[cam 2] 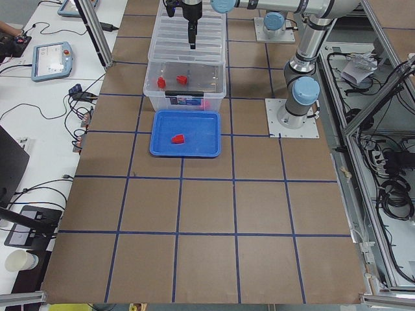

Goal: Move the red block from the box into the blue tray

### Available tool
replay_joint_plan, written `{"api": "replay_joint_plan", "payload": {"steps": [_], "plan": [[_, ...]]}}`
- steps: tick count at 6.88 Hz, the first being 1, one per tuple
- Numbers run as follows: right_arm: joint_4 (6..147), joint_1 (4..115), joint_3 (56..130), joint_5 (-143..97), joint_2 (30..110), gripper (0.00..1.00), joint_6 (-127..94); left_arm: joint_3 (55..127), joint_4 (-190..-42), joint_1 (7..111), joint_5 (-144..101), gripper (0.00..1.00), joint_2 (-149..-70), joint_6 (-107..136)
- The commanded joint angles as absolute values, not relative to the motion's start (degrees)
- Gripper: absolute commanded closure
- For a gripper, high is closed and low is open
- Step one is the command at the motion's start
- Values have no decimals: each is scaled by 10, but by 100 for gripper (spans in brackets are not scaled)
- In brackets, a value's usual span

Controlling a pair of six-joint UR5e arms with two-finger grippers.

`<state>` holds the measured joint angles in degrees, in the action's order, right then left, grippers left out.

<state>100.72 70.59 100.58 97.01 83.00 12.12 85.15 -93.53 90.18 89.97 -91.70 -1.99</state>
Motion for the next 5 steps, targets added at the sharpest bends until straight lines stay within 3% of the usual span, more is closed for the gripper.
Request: {"api": "replay_joint_plan", "payload": {"steps": [1,5], "plan": [[1007,755,1005,972,833,0,119,848,-926,903,902,0,-919,-18],[1020,841,1002,961,824,0,27,856,-925,899,931,0,-915,-24]]}}
